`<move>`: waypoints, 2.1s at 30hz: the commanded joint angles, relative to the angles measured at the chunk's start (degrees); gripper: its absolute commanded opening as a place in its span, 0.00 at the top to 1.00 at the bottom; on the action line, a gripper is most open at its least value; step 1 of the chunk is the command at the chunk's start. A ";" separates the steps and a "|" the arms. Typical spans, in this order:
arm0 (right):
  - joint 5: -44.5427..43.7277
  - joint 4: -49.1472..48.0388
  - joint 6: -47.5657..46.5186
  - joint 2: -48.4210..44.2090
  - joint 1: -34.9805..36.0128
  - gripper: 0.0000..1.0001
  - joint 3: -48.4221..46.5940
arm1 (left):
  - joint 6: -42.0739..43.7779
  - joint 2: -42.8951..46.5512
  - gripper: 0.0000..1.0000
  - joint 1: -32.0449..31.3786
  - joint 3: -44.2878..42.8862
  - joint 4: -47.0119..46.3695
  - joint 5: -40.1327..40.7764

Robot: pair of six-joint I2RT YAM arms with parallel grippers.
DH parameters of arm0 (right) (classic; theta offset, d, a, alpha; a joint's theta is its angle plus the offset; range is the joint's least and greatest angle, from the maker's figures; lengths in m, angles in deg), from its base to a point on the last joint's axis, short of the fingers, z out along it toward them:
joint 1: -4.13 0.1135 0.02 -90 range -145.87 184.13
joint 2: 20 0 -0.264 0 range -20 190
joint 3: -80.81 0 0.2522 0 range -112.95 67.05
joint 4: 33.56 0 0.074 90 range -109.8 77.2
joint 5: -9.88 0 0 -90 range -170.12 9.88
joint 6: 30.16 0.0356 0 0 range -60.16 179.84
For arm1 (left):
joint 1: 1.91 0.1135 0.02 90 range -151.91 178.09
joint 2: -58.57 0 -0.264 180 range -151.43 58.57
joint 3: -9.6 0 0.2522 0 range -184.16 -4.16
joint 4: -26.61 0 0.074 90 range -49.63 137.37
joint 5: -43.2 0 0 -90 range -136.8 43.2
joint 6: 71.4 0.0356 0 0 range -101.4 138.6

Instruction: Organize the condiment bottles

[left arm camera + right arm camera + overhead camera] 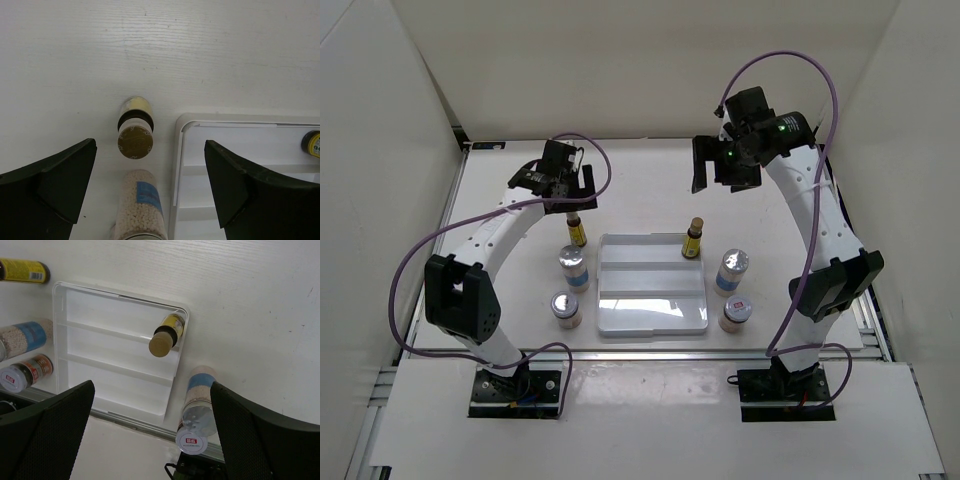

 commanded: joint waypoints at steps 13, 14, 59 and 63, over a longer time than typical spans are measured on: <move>2.88 1.98 0.17 0.49 -1.79 0.00 -1.80 | -0.78 0.42 0.18 1.86 3.31 -3.27 -0.40; 2.88 1.99 0.17 0.49 -1.80 0.00 -1.80 | -0.78 0.42 0.22 1.86 3.83 -3.28 -0.40; 5.87 0.84 1.23 -3.73 -6.46 0.00 8.13 | -2.27 3.49 0.89 -14.48 -7.60 -0.82 -1.63; 5.34 0.84 1.23 -4.35 -6.98 0.00 8.13 | -2.89 2.97 0.89 -15.28 -5.05 -0.82 -1.63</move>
